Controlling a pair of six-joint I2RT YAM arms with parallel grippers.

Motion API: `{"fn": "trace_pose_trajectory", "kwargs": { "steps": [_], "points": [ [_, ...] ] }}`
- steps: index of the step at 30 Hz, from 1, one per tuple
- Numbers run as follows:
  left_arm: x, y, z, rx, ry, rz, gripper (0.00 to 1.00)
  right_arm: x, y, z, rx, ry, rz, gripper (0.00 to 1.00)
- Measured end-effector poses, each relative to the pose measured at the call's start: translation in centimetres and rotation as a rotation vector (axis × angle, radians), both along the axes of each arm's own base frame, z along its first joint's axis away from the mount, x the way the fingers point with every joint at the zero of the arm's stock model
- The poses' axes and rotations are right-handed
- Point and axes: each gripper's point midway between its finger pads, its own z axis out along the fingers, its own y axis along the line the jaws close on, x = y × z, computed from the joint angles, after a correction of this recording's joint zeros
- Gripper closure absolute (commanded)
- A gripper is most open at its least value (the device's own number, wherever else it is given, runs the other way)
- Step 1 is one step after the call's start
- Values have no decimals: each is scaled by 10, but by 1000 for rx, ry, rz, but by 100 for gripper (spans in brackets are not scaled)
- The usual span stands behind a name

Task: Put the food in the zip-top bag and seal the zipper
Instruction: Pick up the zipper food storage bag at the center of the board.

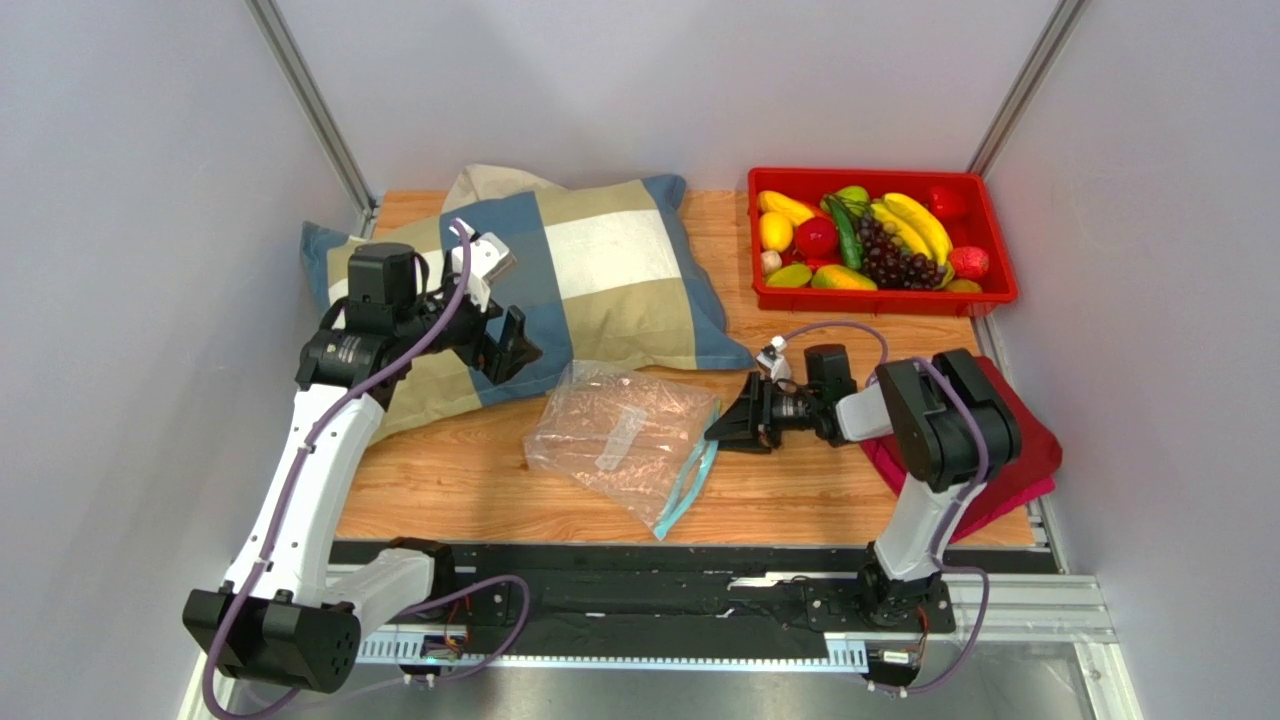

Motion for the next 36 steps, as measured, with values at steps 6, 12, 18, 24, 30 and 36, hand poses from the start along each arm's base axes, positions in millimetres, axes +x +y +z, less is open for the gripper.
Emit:
{"fn": "trace_pose_trajectory", "kwargs": {
  "steps": [6, 12, 18, 24, 30, 36],
  "points": [
    [1, 2, -10, 9, 16, 12, 2, 16, 10, -3, 82, -56, -2, 85],
    [-1, 2, -10, 11, 22, 9, 12, 22, 14, 25, 162, -60, -40, 100],
    [-8, -26, 0, 45, -5, -66, 17, 30, 11, 112, 166, -165, -65, 100],
    [-13, -79, 46, 23, -79, -168, 17, 41, 7, 204, 109, -237, -141, 100],
    [-1, -114, 89, -110, -67, -135, 21, 52, -8, 240, -55, -120, -328, 100],
    [-35, -172, 80, -142, 15, -191, 23, 49, -19, 234, -106, 57, -472, 100]
  ]
}}
